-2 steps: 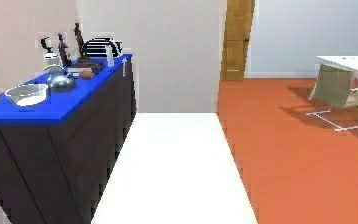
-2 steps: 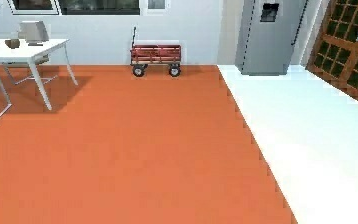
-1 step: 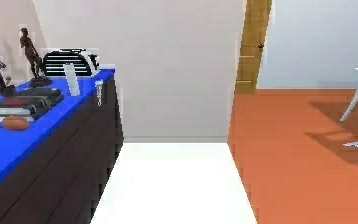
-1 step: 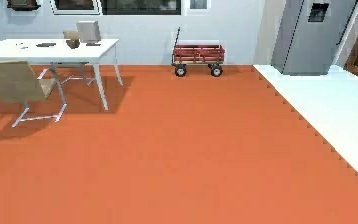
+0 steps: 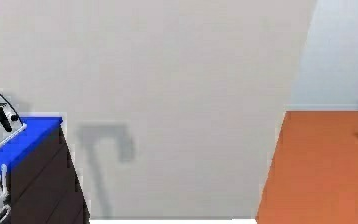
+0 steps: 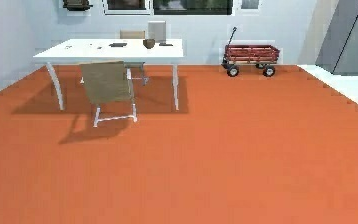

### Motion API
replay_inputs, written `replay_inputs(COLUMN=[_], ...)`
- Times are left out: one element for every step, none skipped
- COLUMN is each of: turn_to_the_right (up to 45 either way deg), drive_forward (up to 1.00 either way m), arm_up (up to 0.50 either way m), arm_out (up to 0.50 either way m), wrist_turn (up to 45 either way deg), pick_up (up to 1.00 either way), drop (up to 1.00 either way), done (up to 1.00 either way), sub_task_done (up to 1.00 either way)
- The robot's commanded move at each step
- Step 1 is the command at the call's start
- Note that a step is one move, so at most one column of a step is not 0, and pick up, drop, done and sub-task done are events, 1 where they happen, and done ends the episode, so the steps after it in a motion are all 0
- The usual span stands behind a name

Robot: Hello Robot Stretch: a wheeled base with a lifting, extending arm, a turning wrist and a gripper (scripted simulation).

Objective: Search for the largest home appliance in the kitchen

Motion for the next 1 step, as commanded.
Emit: replay_inputs(turn_to_the_right=[0.0], drive_forward=[0.25], arm_up=[0.00], arm_out=[0.00], wrist_turn=[0.0], pick_up=[0.00], drop=[0.00], done=[0.00], sub_task_done=[0.00])
